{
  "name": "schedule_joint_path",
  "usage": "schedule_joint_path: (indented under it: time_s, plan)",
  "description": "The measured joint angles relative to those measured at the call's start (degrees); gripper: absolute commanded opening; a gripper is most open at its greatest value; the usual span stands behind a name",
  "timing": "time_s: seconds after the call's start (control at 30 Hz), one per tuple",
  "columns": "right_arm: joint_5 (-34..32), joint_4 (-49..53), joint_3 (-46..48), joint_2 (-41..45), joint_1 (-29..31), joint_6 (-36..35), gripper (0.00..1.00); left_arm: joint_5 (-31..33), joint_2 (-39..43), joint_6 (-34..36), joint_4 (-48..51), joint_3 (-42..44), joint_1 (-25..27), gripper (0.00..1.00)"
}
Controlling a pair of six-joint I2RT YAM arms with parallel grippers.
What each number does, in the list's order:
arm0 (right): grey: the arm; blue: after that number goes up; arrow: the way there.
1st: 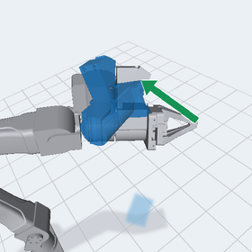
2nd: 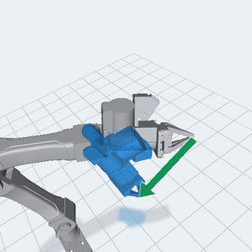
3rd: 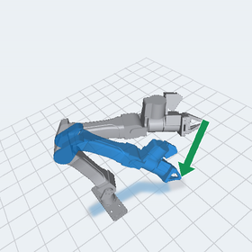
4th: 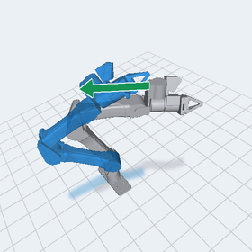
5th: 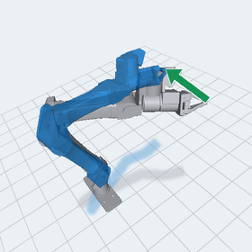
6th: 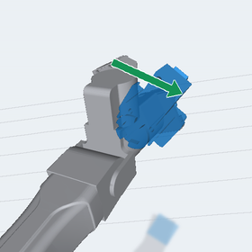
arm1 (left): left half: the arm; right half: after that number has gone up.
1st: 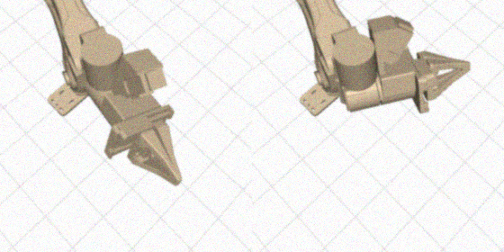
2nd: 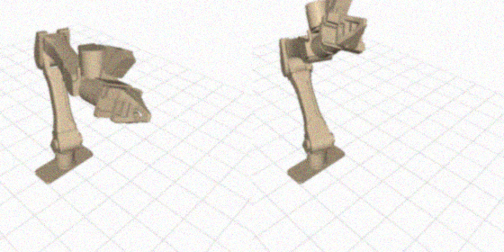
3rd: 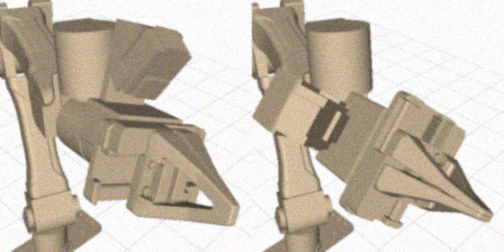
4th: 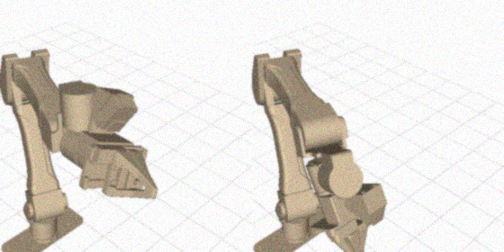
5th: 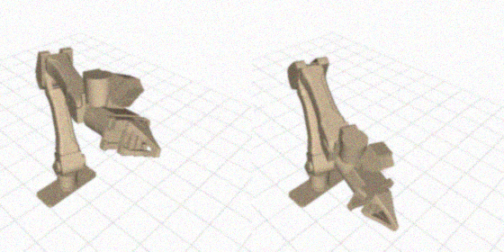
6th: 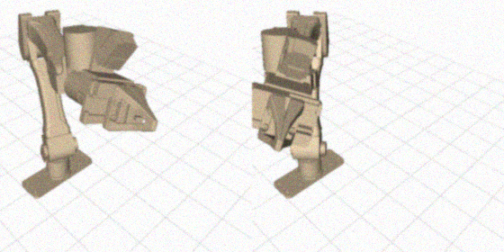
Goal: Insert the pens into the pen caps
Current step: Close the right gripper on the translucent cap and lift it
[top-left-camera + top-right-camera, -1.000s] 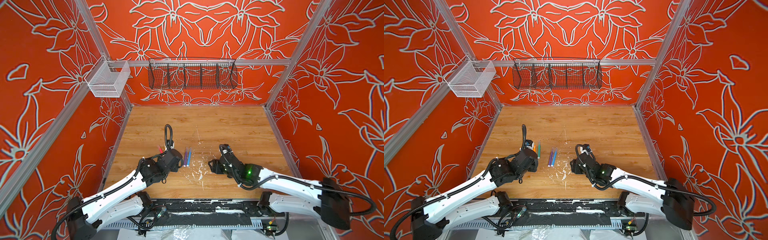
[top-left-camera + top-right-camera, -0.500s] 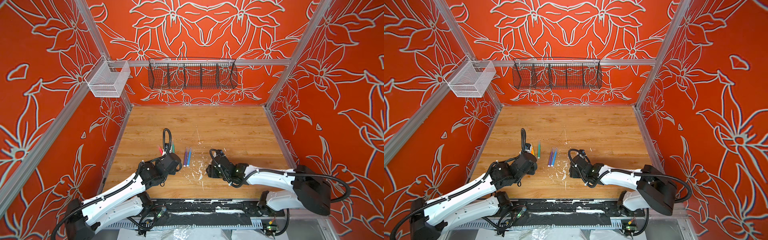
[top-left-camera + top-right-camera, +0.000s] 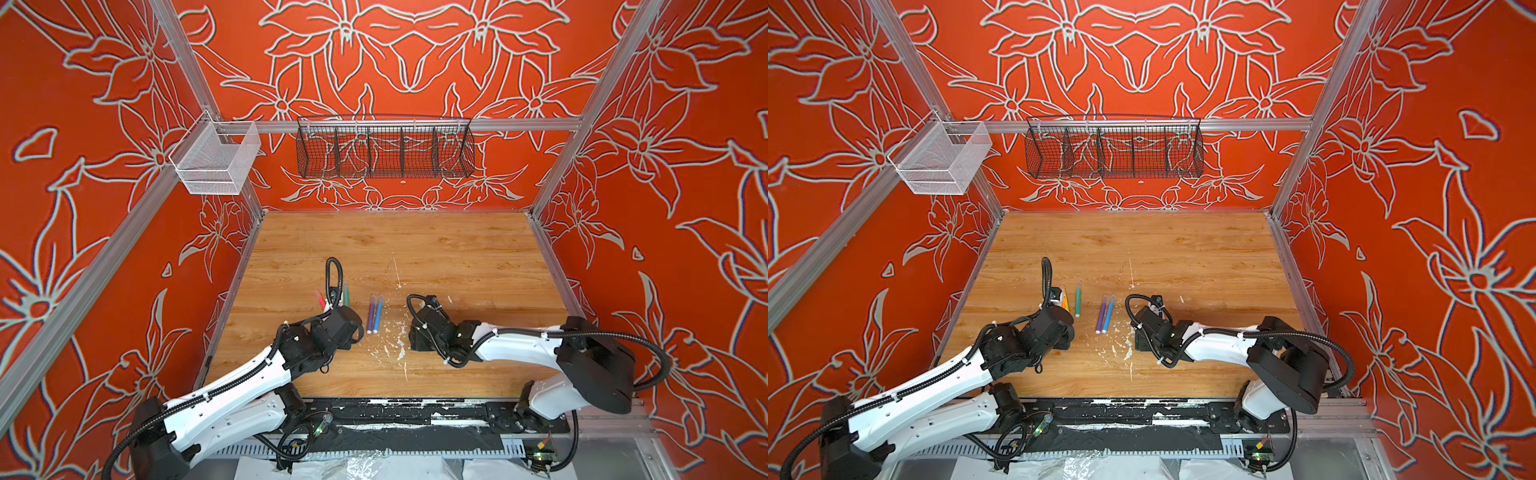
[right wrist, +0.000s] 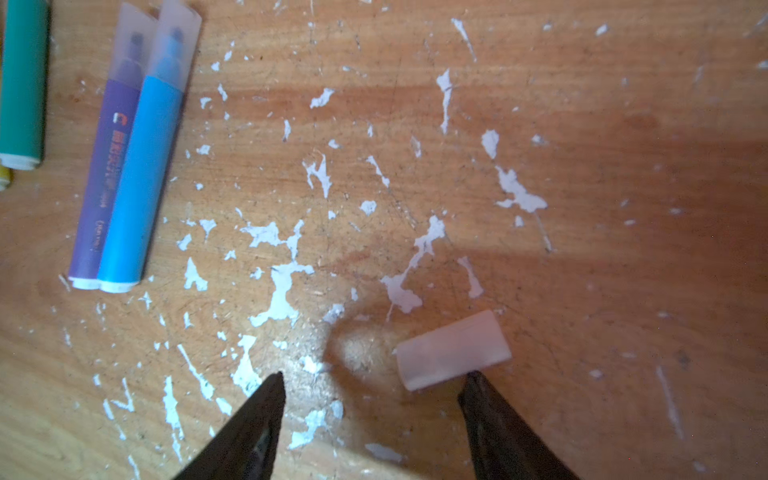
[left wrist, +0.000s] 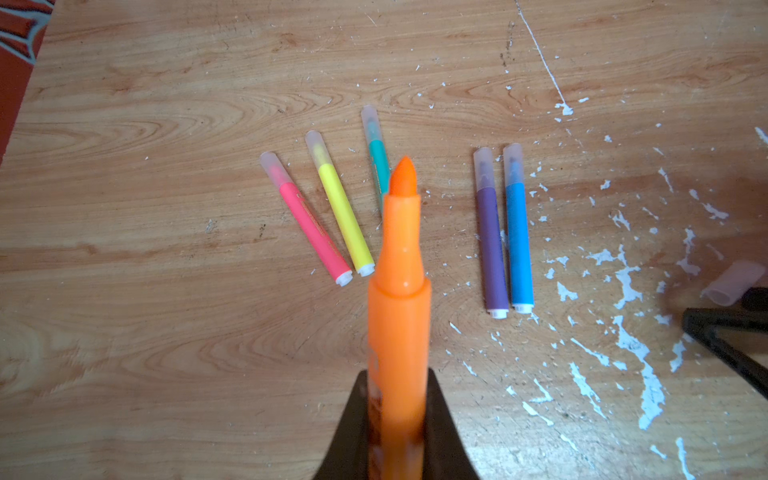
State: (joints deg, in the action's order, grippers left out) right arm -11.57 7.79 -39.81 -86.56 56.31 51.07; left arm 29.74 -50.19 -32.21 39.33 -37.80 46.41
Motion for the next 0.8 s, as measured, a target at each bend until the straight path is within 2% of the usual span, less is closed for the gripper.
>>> schedule_joint_path:
  time_s: [0.27, 0.43, 0.7, 0.8]
  plan:
    - [-2.7, 0.6, -3.4, -4.0, -0.5, -1.9, 0.68, 0.0, 0.2, 0.0, 0.0, 0.1, 0.0, 0.00]
    - [-3.5, 2.2, -6.3, -6.6, -0.5, -3.3, 0.58, 0.0, 0.2, 0.0, 0.0, 0.1, 0.0, 0.00]
    - [-4.5, 6.6, -7.5, -6.9, -0.5, -4.5, 0.57, 0.0, 0.4, 0.0, 0.0, 0.1, 0.0, 0.00]
    - [-4.9, 9.9, -9.0, -6.9, -0.5, -5.3, 0.53, 0.0, 0.4, 0.0, 0.0, 0.1, 0.0, 0.00]
